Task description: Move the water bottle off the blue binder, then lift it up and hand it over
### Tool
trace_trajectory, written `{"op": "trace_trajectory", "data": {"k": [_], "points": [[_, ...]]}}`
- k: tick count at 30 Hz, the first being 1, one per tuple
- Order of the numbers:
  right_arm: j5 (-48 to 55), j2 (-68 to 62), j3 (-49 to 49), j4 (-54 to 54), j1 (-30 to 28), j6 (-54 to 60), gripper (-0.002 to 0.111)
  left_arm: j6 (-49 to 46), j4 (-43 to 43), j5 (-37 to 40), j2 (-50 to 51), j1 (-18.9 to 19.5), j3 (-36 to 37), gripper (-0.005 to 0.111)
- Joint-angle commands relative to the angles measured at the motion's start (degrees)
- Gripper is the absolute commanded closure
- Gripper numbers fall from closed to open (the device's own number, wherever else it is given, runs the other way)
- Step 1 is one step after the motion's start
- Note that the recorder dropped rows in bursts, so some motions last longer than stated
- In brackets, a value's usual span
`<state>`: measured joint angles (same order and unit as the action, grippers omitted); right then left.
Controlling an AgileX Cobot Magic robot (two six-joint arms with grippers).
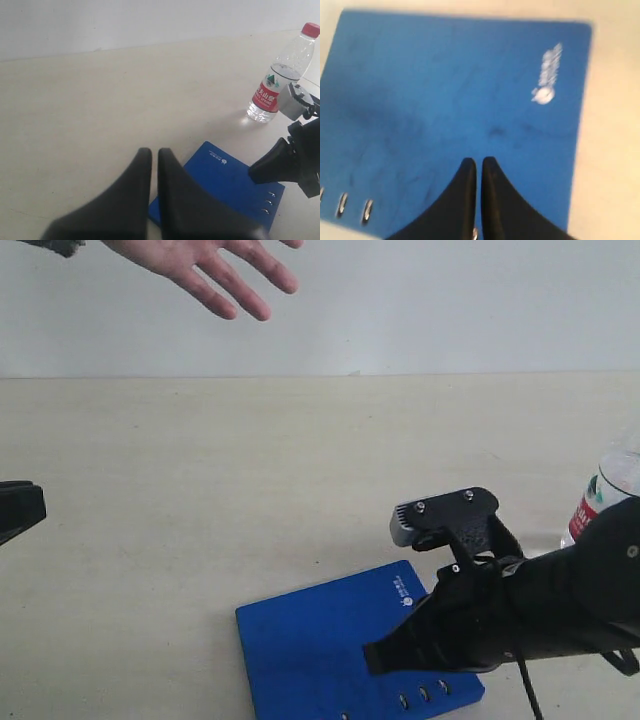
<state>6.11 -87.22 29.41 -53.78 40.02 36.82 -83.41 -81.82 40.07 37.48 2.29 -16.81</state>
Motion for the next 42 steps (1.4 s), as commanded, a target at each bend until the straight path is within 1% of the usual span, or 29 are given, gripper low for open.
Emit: {"op": "trace_trajectory", "data": {"k": [1, 3, 8, 13, 15, 18, 20, 22, 25, 27, 30, 33, 37, 39, 42], "points": [[2.8, -2.5, 0.2, 0.1, -0.2, -0.7, 0.108, -0.2, 0.2, 0.9, -0.4, -0.2, -0.2, 0.102], [5.1, -4.4, 0.2, 0.1, -0.2, -0.8, 0.108, -0.2, 0.2, 0.9, -0.4, -0.2, -0.2, 0.102], [8.5, -8.3, 0.2, 0.1, -0.2, -6.4, 0.108, -0.2, 0.2, 0.9, -0.4, -0.2, -0.2, 0.102], [17.4, -8.6, 0.2, 0.3, 0.0, -4.4, 0.108, -0.2, 0.2, 0.9, -0.4, -0.2, -0.2, 0.102], [18.5, -8.6, 0.2, 0.2, 1.1, -2.6, 0.108, -0.2, 0.2, 0.9, -0.4, -0.2, -0.2, 0.102], [16.5, -7.8, 0.6, 0.2, 3.8, -0.4, 0.108, -0.2, 0.2, 0.9, -0.4, -0.2, -0.2, 0.102], [12.4, -6.7, 1.5, 0.2, 4.9, 1.3, 0.108, -0.2, 0.2, 0.9, -0.4, -0.2, -0.2, 0.102], [5.4, -5.8, 2.6, 0.5, 5.2, 2.7, 0.108, -0.2, 0.2, 0.9, -0.4, -0.2, -0.2, 0.102], [-8.9, -5.5, 3.5, 0.5, 5.2, 2.8, 0.108, -0.2, 0.2, 0.9, -0.4, -0.2, -0.2, 0.102], [-13.2, -6.7, 4.6, 0.5, 4.6, 2.9, 0.108, -0.2, 0.5, 0.9, -0.4, -0.2, -0.2, 0.102], [-10.3, -9.7, 7.2, 0.5, 2.3, 5.0, 0.108, -0.2, 0.8, 1.7, -0.4, -0.2, -0.2, 0.102], [-3.0, -11.8, 10.8, 0.6, 1.0, 7.6, 0.108, -0.2, 2.2, 2.4, -0.4, -0.2, -0.2, 0.102], [9.8, -12.0, 14.2, 0.8, 1.1, 22.9, 0.108, -0.1, 2.3, 2.2, -0.4, -0.2, -0.2, 0.102], [8.5, -12.0, 14.5, 0.8, 1.1, 25.2, 0.108, -0.1, 2.3, 2.0, -0.4, -0.2, -0.2, 0.102], [-0.8, -12.1, 14.7, 0.6, 1.0, 23.0, 0.108, -0.1, 2.3, 2.0, -0.4, -0.2, -0.2, 0.102]]}}
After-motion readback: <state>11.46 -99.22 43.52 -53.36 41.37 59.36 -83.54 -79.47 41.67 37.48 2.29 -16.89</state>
